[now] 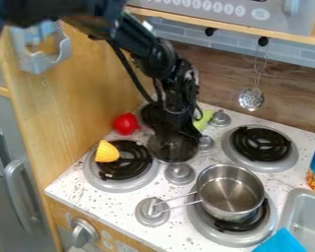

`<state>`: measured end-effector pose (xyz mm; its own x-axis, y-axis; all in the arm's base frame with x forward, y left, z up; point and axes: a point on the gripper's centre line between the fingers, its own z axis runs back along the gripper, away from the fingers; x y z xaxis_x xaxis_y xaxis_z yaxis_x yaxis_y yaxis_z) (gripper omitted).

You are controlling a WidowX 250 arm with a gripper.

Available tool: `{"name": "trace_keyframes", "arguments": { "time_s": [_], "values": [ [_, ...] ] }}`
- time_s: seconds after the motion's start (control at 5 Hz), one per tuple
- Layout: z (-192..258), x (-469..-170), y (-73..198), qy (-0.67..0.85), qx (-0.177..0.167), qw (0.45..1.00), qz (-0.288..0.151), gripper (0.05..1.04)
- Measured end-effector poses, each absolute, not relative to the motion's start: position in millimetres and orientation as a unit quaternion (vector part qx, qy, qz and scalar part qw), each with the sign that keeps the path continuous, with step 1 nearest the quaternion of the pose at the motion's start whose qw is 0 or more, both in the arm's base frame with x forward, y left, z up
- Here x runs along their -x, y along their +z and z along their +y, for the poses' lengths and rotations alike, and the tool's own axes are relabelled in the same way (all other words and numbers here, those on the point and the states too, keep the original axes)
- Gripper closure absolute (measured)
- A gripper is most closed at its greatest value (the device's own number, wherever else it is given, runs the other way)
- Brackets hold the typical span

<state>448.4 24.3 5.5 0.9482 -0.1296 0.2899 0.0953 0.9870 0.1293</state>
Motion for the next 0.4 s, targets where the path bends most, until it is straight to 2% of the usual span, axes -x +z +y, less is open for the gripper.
{"name": "trace_keyframes", "arguments": {
  "time_s": [0.2, 0.4],
  "values": [
    [3.5, -435.8, 56.9, -0.099, -0.080, 0.971, -0.204, 0.081],
    [-9.4, -414.0, 97.3, -0.130, -0.084, 0.957, -0.245, 0.081]
  ]
}}
